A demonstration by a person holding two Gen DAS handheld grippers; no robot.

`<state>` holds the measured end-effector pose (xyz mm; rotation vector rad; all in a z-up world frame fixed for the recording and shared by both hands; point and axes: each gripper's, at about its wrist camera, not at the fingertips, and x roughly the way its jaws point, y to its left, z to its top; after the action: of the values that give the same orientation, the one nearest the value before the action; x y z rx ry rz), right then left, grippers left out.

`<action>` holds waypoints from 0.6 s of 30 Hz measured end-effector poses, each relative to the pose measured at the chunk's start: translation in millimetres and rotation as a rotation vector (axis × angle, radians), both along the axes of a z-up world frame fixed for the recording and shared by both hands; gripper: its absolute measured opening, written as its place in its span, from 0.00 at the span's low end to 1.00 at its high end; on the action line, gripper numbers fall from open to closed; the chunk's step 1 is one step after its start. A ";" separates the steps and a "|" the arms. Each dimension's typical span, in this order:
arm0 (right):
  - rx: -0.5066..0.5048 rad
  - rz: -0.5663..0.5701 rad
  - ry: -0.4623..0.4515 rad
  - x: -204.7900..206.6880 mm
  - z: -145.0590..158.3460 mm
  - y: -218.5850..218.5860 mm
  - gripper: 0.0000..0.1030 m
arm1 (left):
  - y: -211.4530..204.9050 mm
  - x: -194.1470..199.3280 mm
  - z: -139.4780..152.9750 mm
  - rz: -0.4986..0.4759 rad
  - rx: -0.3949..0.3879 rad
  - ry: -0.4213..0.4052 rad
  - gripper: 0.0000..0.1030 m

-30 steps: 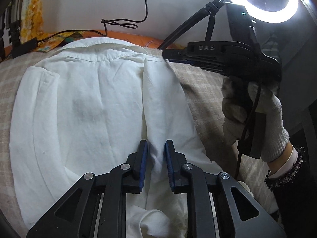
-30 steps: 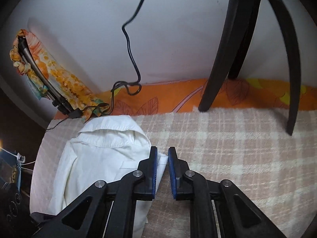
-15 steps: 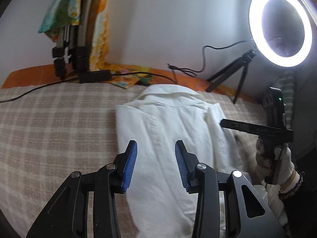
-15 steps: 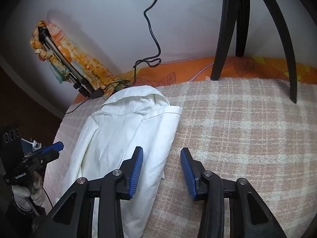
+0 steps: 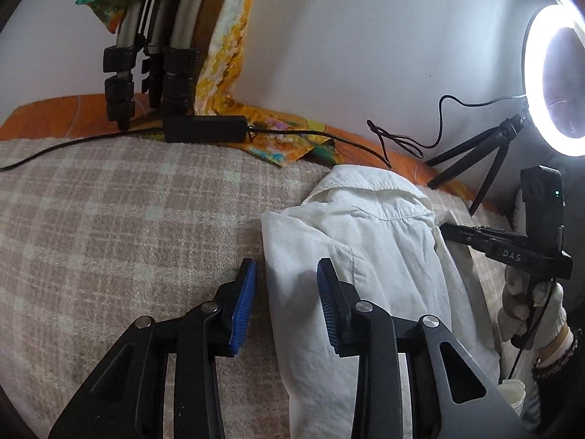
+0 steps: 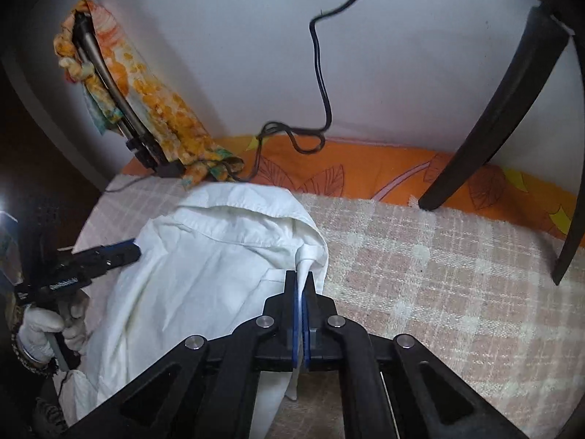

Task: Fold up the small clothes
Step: 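Grasp the collar with the left tool while the right tool grasps the collar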

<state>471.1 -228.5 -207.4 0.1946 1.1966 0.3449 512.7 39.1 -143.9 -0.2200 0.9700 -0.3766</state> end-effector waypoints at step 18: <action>0.110 -0.112 -0.117 -134.5 111.4 -38.9 0.42 | 4.1 -117.7 73.9 -0.209 0.066 -0.117 0.48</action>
<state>336.7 -267.4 -96.0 0.3312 1.0479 0.3197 395.0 43.3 -70.0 -0.0356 0.8910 -0.5420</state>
